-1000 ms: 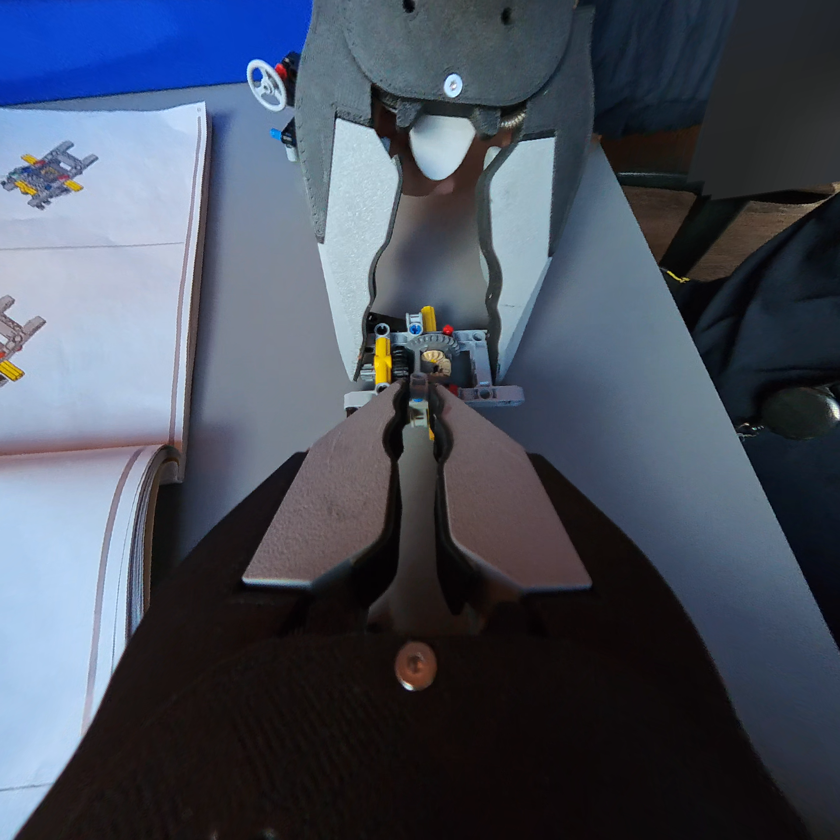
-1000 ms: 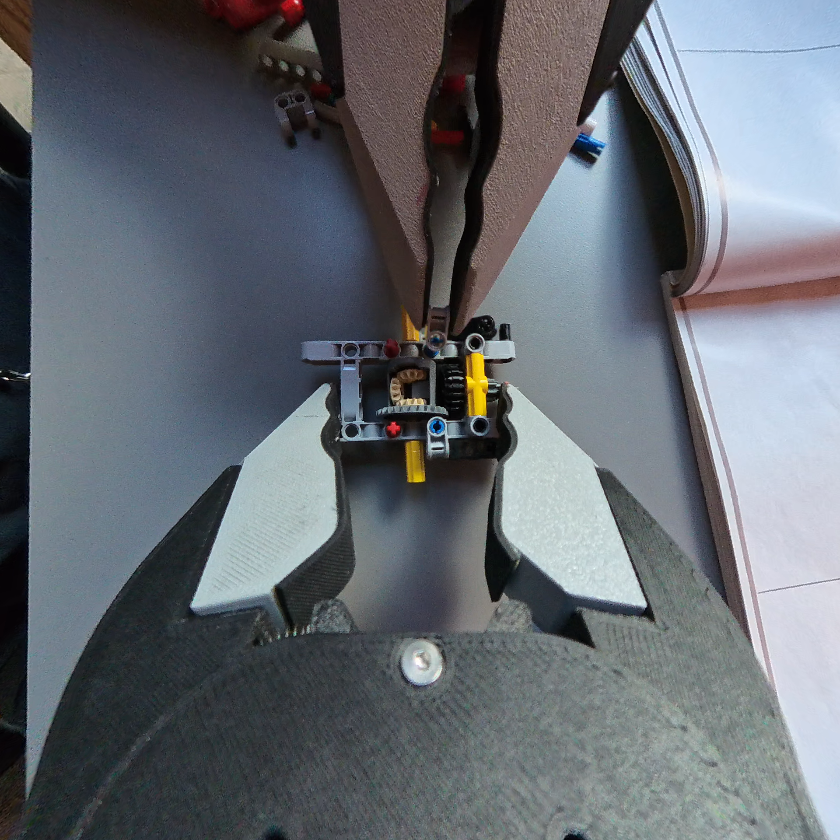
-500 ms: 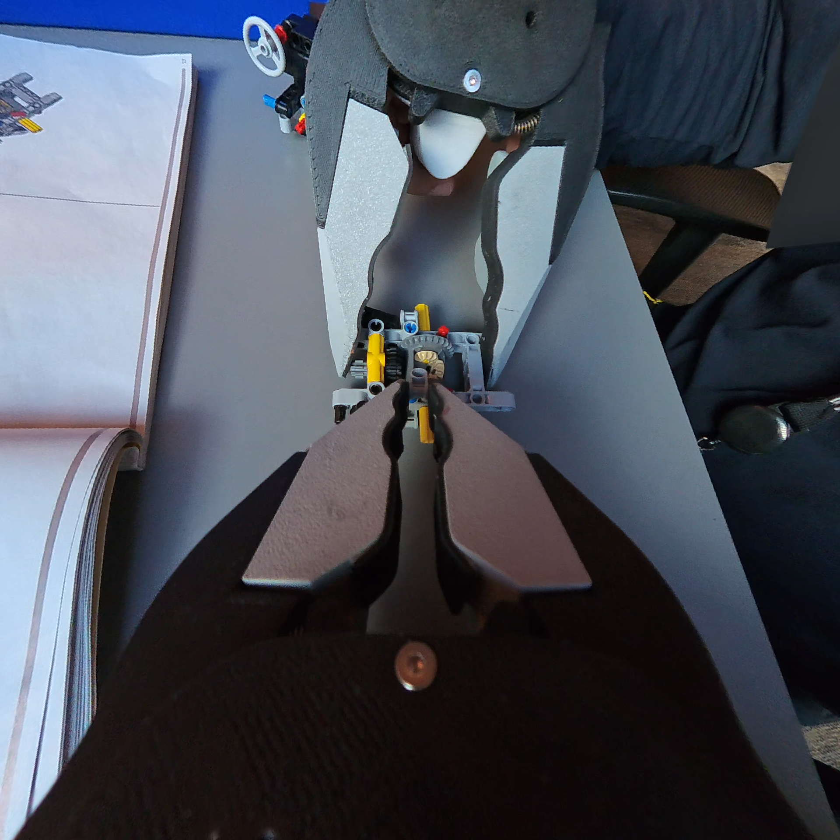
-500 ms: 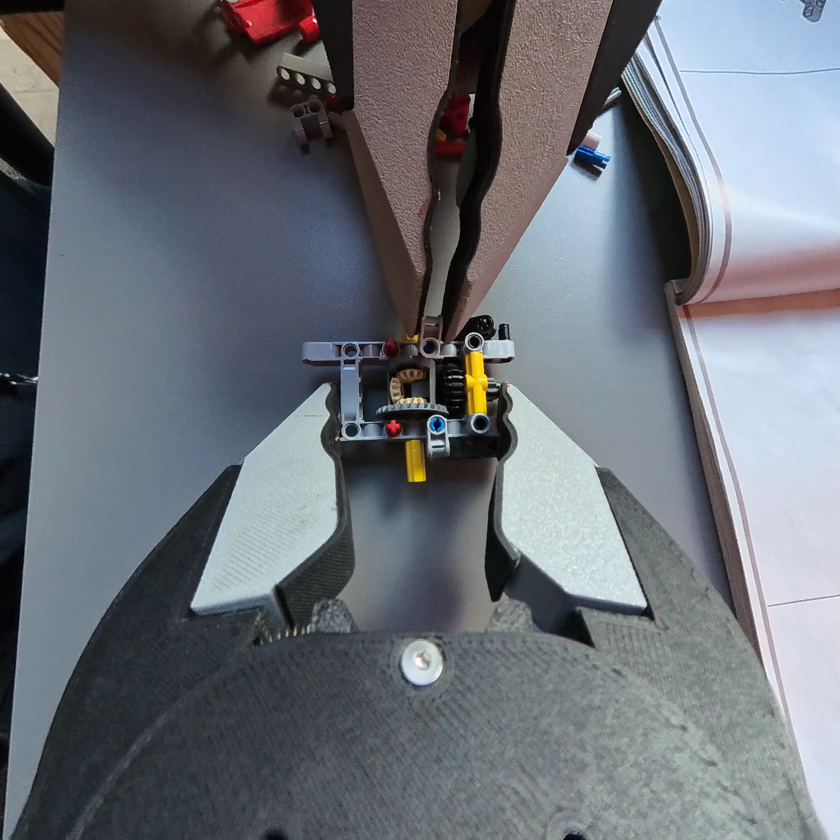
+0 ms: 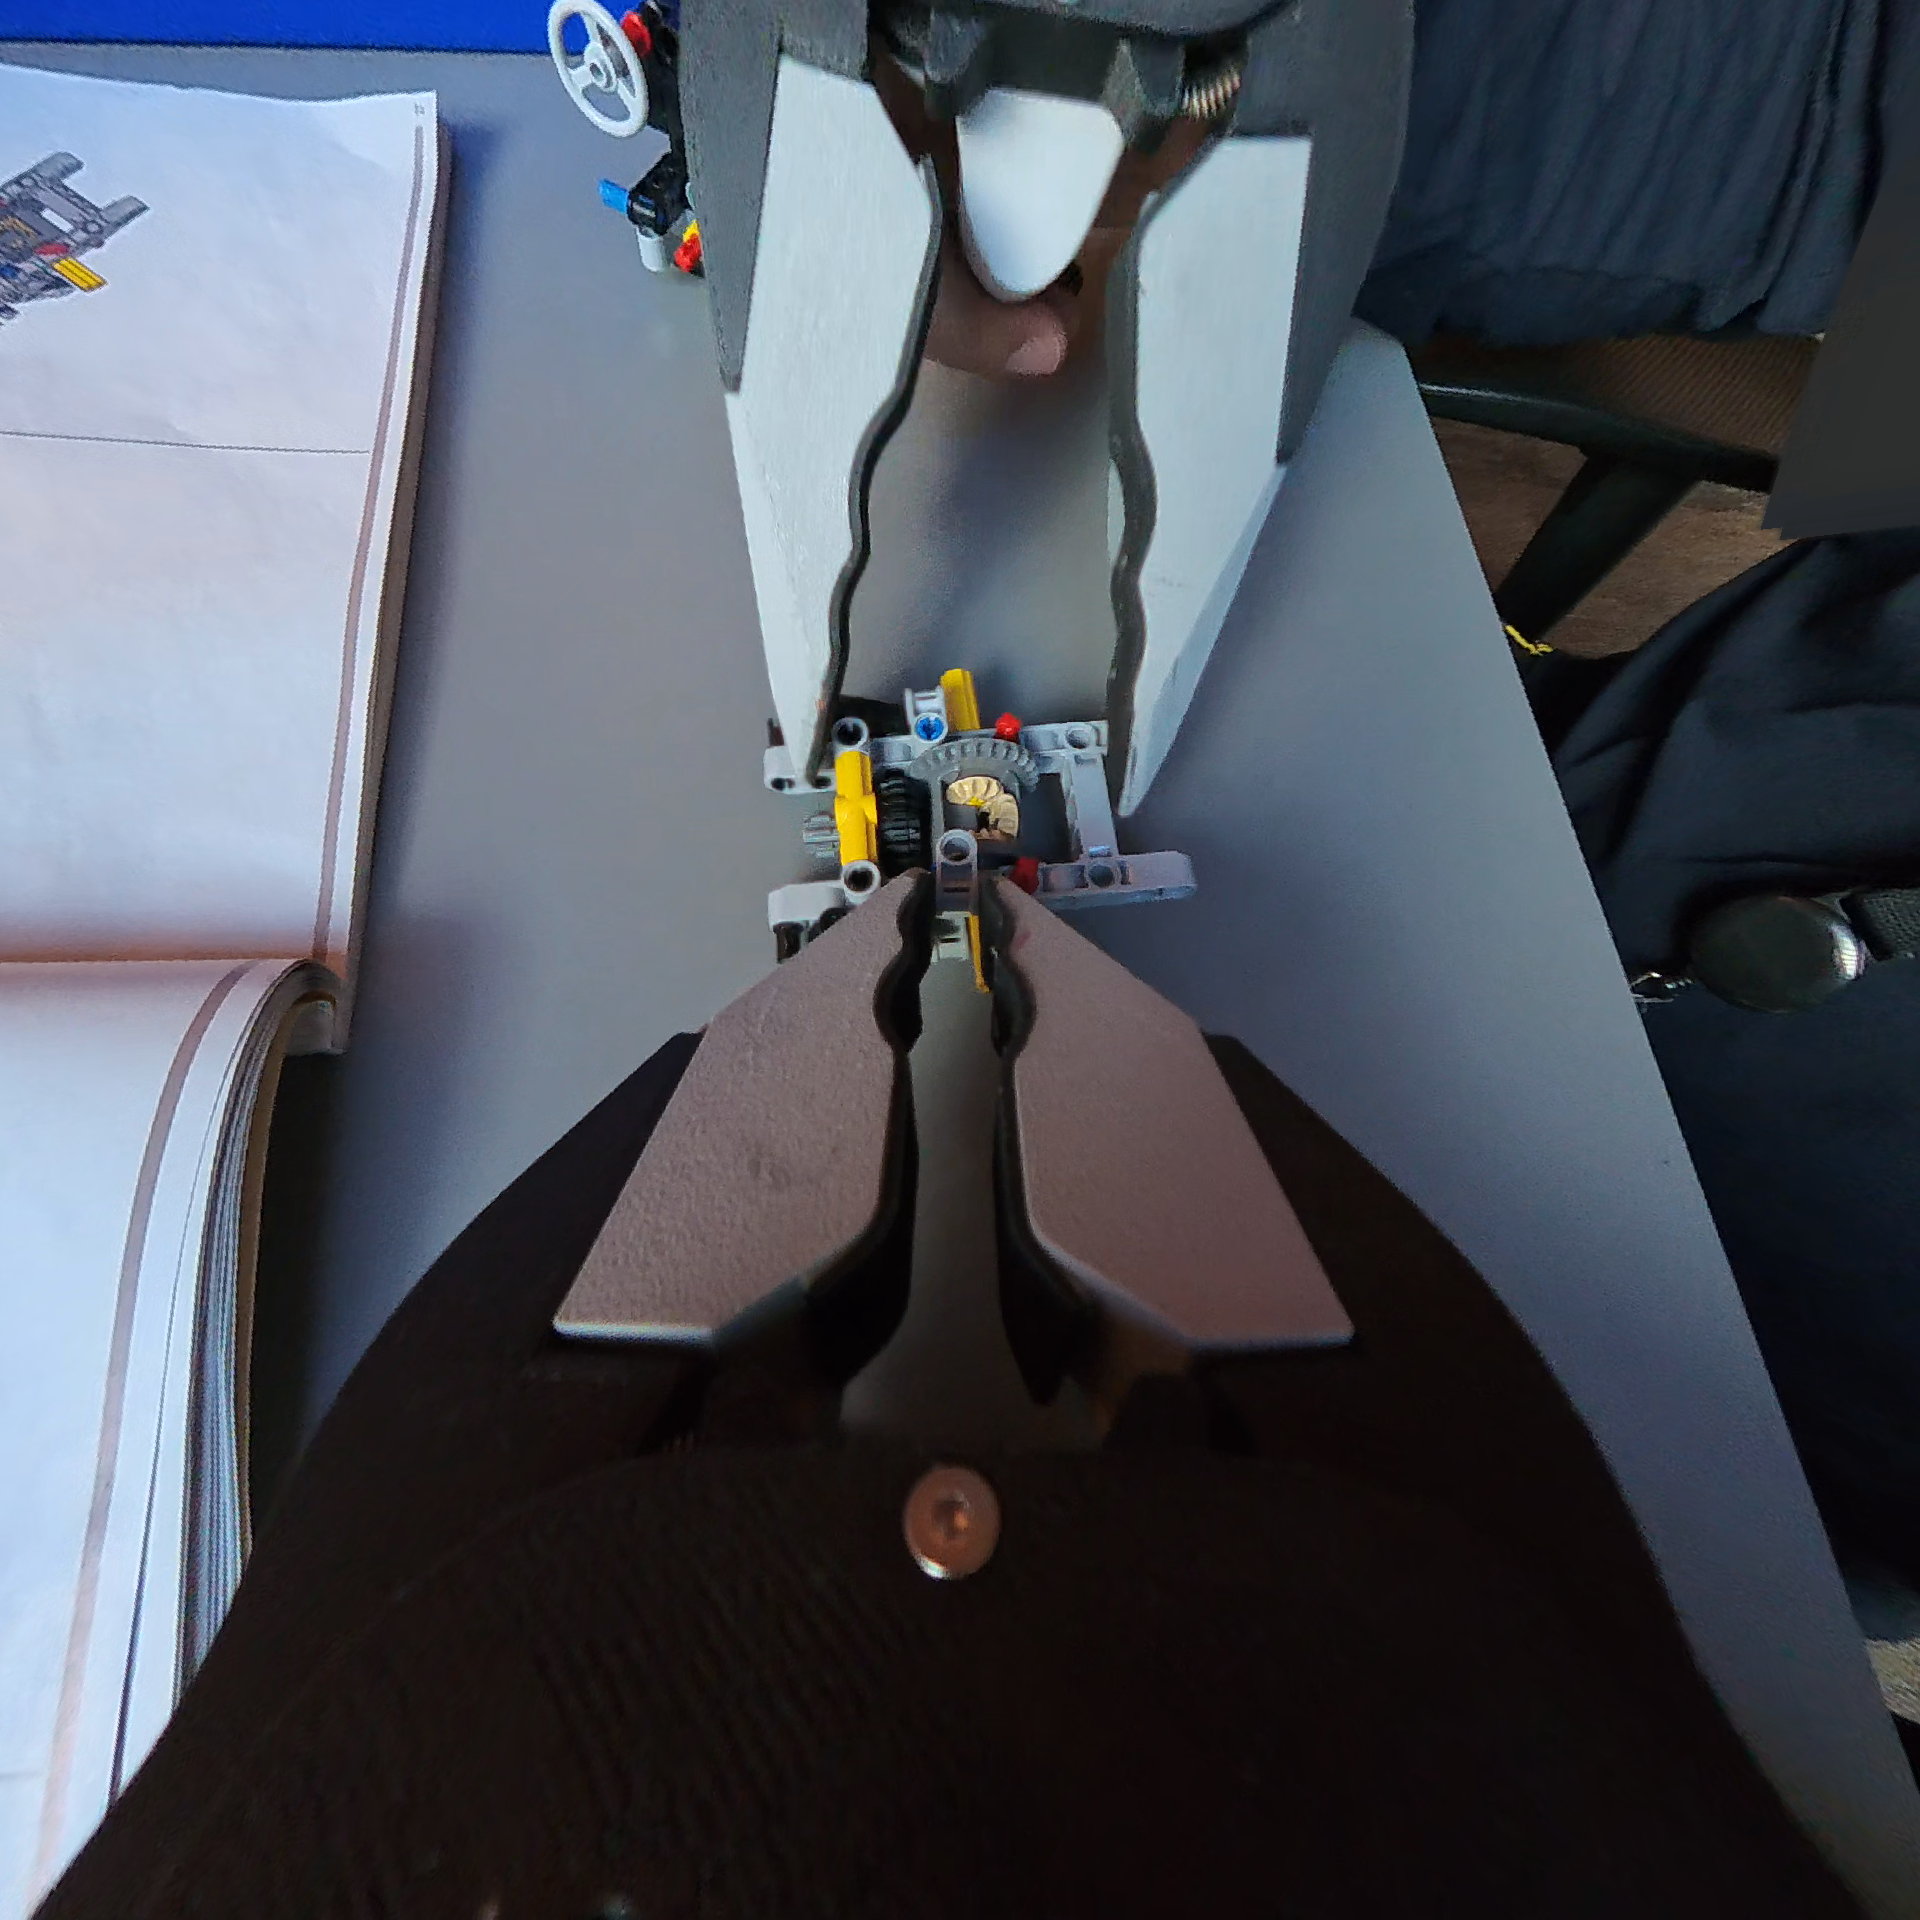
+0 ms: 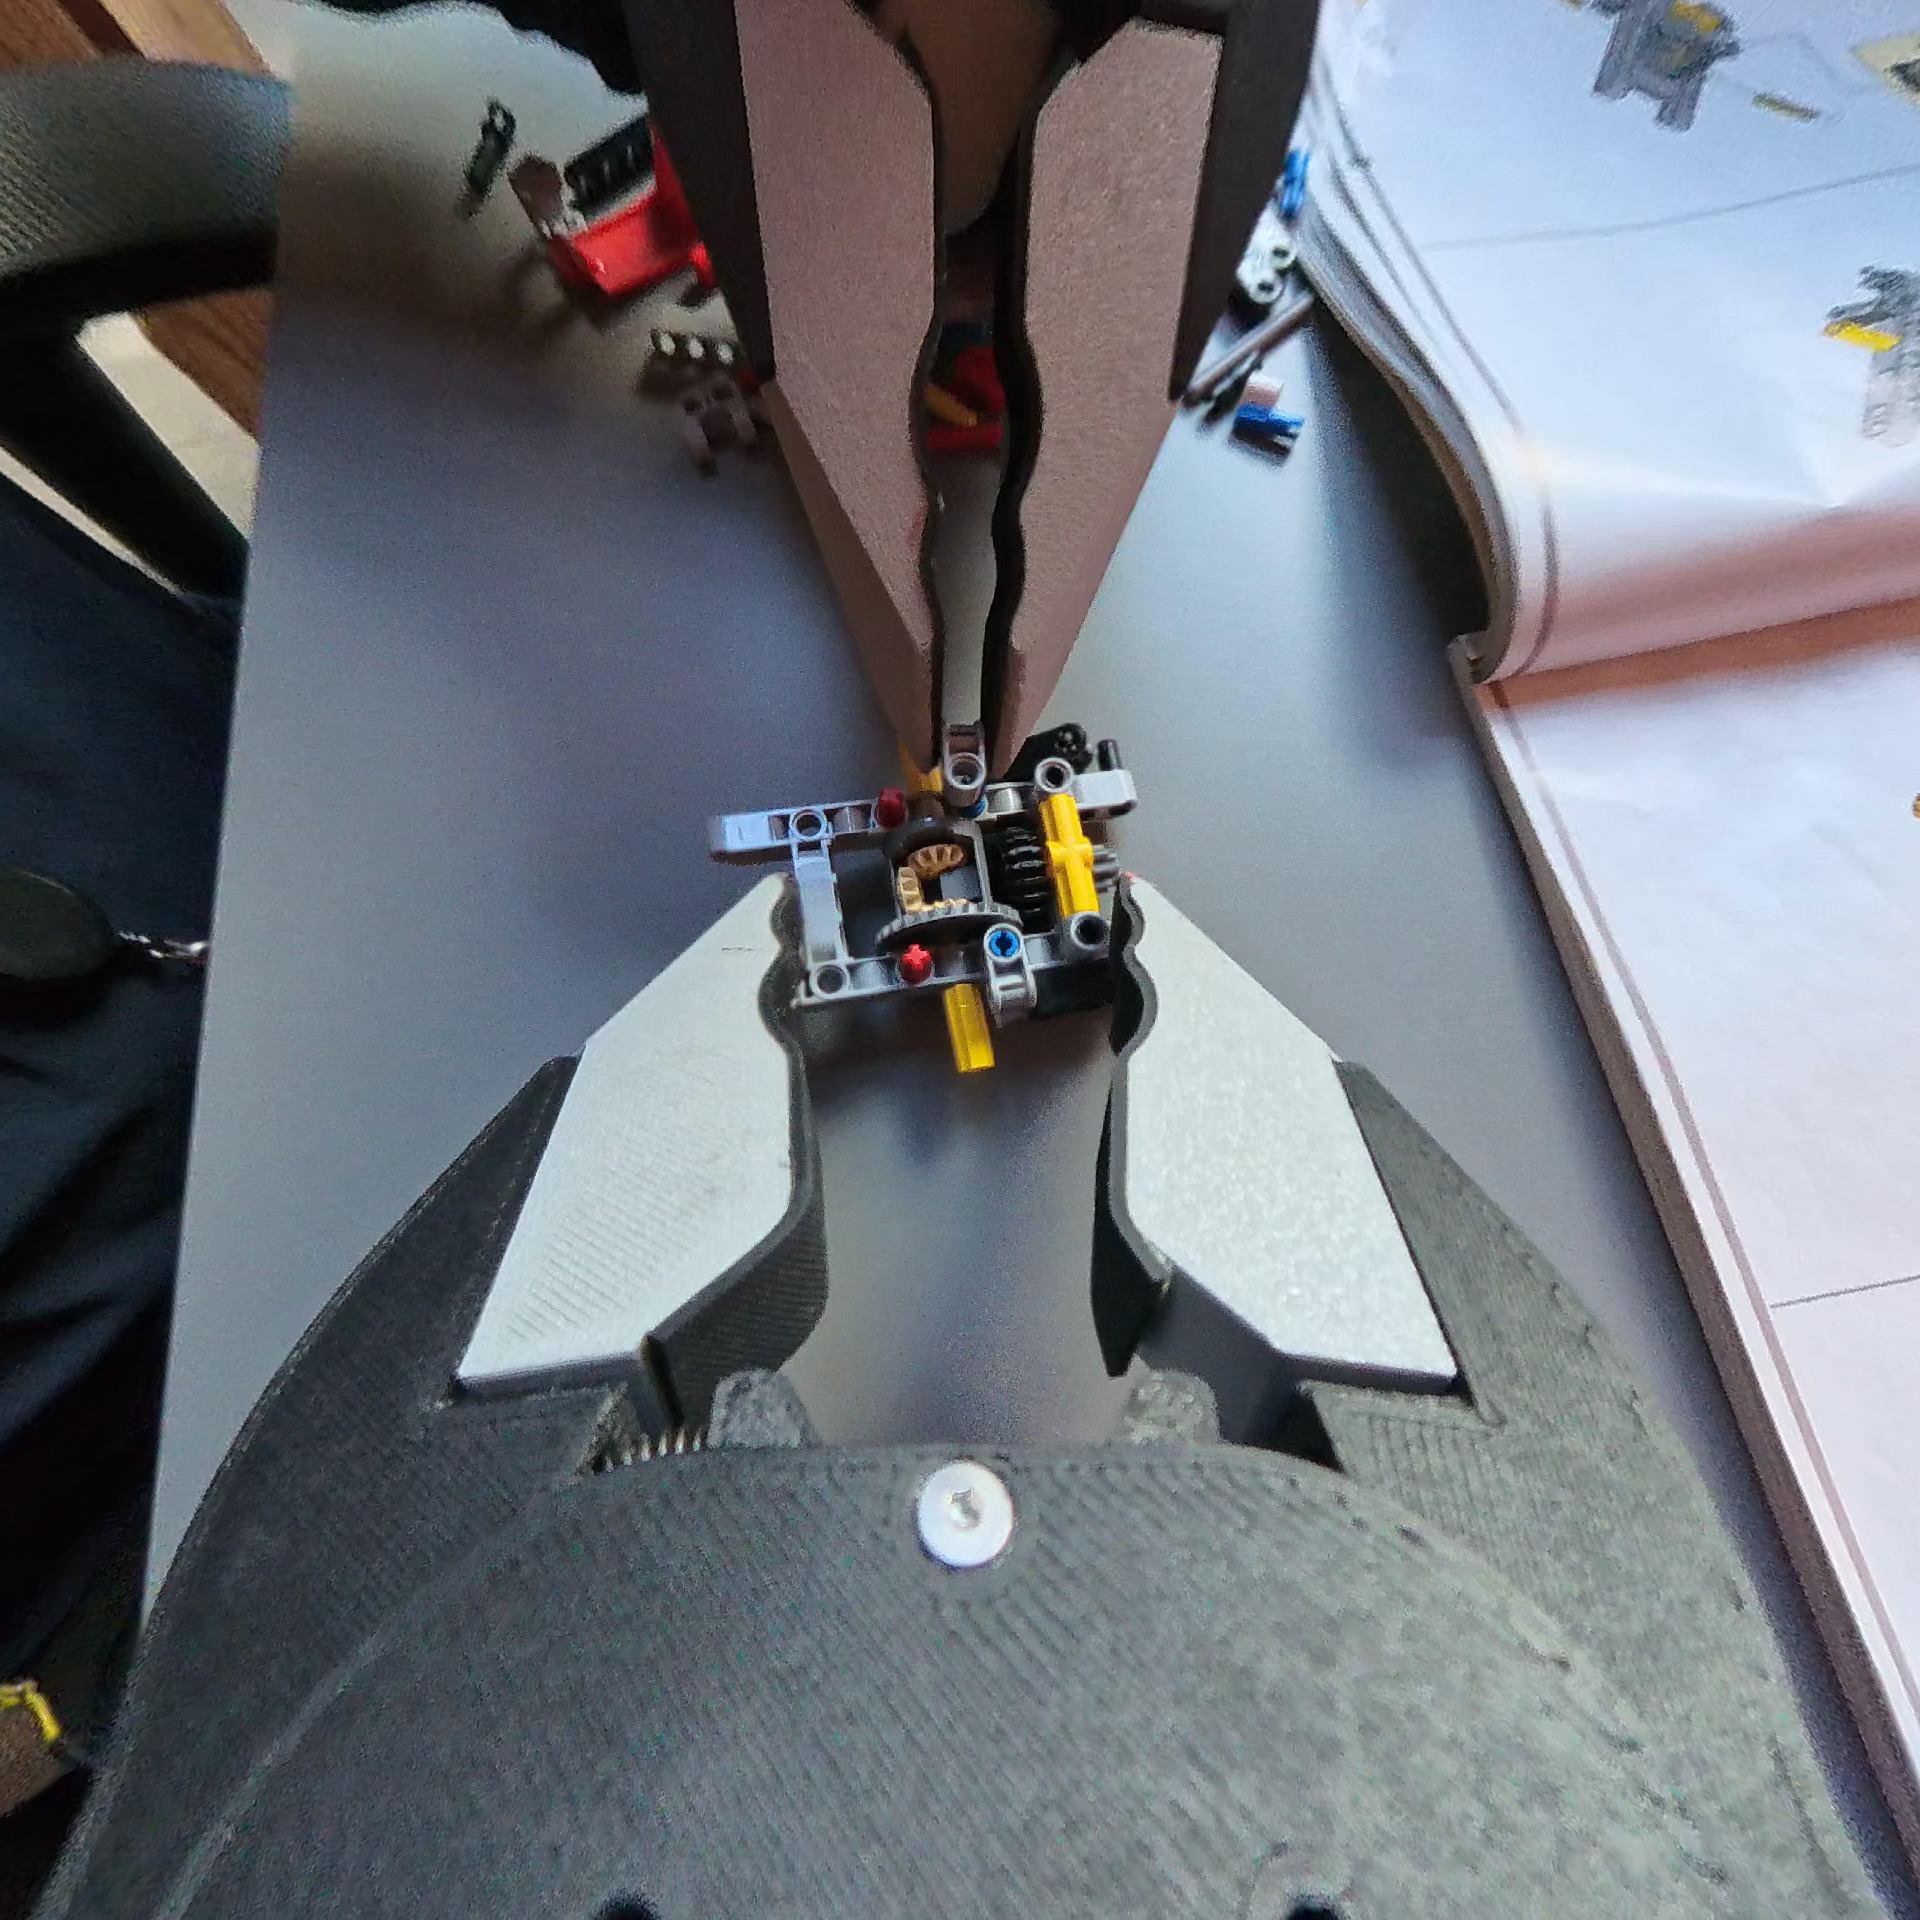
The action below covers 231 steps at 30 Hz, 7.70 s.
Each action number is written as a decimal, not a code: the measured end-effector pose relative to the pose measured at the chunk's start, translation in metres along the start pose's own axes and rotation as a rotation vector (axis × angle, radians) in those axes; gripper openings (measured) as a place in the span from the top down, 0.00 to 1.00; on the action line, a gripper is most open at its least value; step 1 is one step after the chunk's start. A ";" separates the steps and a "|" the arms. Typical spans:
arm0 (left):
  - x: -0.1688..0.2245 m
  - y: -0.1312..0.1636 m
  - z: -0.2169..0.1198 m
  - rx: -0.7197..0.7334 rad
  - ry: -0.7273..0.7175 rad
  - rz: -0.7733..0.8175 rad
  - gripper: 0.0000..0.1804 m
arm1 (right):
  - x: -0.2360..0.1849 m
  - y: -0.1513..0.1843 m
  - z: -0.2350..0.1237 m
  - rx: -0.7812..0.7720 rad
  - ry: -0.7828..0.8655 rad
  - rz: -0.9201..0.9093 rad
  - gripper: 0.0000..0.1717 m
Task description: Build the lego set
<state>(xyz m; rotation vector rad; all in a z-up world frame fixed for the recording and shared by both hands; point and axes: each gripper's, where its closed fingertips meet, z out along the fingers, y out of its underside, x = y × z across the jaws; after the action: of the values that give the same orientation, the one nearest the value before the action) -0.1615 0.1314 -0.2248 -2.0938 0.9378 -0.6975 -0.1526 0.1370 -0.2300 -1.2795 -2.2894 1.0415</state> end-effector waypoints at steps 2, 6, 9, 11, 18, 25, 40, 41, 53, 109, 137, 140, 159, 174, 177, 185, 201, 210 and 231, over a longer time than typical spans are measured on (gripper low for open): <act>0.000 0.000 -0.001 0.003 -0.007 0.003 0.97 | 0.001 -0.007 -0.006 0.052 0.002 0.018 0.71; 0.000 -0.005 -0.005 0.034 -0.020 0.008 0.97 | 0.003 -0.024 -0.013 0.177 -0.004 0.063 0.90; 0.003 -0.011 -0.008 0.052 -0.024 0.025 0.97 | 0.000 -0.029 -0.010 0.215 -0.029 0.083 0.92; 0.005 -0.013 -0.010 0.052 -0.026 0.039 0.97 | -0.001 -0.028 -0.006 0.209 -0.032 0.078 0.93; 0.005 -0.016 -0.011 0.057 -0.030 0.030 0.97 | -0.002 -0.029 -0.002 0.207 -0.015 0.066 0.98; 0.005 -0.013 -0.009 0.044 -0.028 0.018 0.97 | -0.001 -0.027 -0.001 0.222 -0.033 0.099 0.96; 0.005 -0.016 -0.006 0.049 -0.026 -0.004 0.97 | 0.000 -0.029 -0.005 0.252 -0.033 0.099 0.97; 0.003 -0.015 -0.007 0.048 -0.034 -0.008 0.97 | 0.000 -0.029 -0.005 0.252 -0.028 0.095 0.98; 0.005 -0.014 -0.005 0.052 -0.014 -0.061 0.97 | -0.002 -0.027 -0.004 0.242 -0.027 0.078 0.98; -0.008 -0.047 -0.028 -0.032 -0.490 0.393 0.97 | 0.012 -0.053 -0.034 0.545 -0.352 0.565 0.93; -0.020 -0.046 -0.023 -0.255 -0.728 0.563 0.97 | 0.020 -0.055 -0.026 0.560 -0.273 0.608 0.97; -0.020 -0.046 -0.023 -0.262 -0.730 0.567 0.97 | 0.021 -0.054 -0.027 0.558 -0.269 0.605 0.97; -0.015 -0.027 -0.019 -0.294 -0.614 0.472 0.97 | 0.022 -0.045 -0.029 0.503 -0.212 0.525 0.90; 0.006 0.002 -0.008 -0.258 -0.159 0.007 0.97 | 0.001 0.003 0.004 0.069 -0.001 0.063 0.61; 0.003 0.007 -0.006 -0.287 -0.157 0.011 0.97 | -0.002 0.005 0.006 0.052 -0.032 0.047 0.62; 0.001 0.004 -0.007 -0.273 -0.122 -0.026 0.97 | -0.004 0.004 0.013 0.024 0.005 -0.038 0.63; 0.006 0.005 -0.003 -0.333 -0.099 -0.028 0.97 | -0.007 0.003 0.016 -0.004 0.077 -0.159 0.63; 0.006 0.006 -0.003 -0.373 -0.124 0.006 0.97 | -0.008 0.003 0.016 -0.010 0.082 -0.160 0.63; 0.005 0.007 -0.002 -0.497 -0.229 0.175 0.97 | -0.007 0.003 0.016 -0.011 0.094 -0.151 0.63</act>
<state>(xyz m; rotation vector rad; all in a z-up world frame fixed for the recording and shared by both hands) -0.1633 0.1236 -0.2280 -2.4105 1.2347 -0.1307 -0.1561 0.1249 -0.2426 -1.1149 -2.2832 0.8991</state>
